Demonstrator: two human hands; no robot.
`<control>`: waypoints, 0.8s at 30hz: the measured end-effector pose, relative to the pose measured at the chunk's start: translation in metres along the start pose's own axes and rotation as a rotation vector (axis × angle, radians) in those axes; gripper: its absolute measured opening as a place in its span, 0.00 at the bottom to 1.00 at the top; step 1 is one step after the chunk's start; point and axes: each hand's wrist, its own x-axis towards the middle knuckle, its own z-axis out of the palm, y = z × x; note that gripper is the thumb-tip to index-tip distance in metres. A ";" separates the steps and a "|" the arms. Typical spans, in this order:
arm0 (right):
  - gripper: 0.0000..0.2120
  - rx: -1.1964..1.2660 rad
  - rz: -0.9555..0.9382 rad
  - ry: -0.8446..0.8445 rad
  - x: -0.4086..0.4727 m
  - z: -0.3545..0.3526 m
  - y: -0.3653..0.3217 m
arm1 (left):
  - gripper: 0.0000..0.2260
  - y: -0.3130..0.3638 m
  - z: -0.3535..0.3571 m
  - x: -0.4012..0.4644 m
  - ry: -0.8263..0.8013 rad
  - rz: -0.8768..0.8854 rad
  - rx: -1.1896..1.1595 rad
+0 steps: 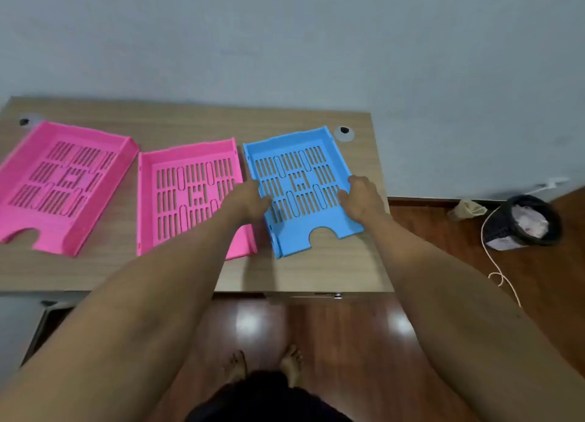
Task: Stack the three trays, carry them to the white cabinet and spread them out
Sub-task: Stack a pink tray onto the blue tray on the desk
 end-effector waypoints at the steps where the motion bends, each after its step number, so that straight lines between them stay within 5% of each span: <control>1: 0.17 -0.014 0.015 -0.001 0.002 0.000 0.004 | 0.19 0.003 0.005 0.000 -0.014 -0.016 -0.018; 12: 0.13 0.040 0.146 -0.077 0.027 0.020 0.037 | 0.16 0.009 0.052 0.011 0.012 -0.267 -0.088; 17: 0.14 0.279 0.293 -0.015 0.021 0.021 0.048 | 0.01 0.004 0.055 0.022 0.067 -0.270 -0.137; 24: 0.16 0.379 0.397 0.059 -0.016 0.025 0.071 | 0.08 0.015 0.057 0.024 0.016 -0.238 -0.181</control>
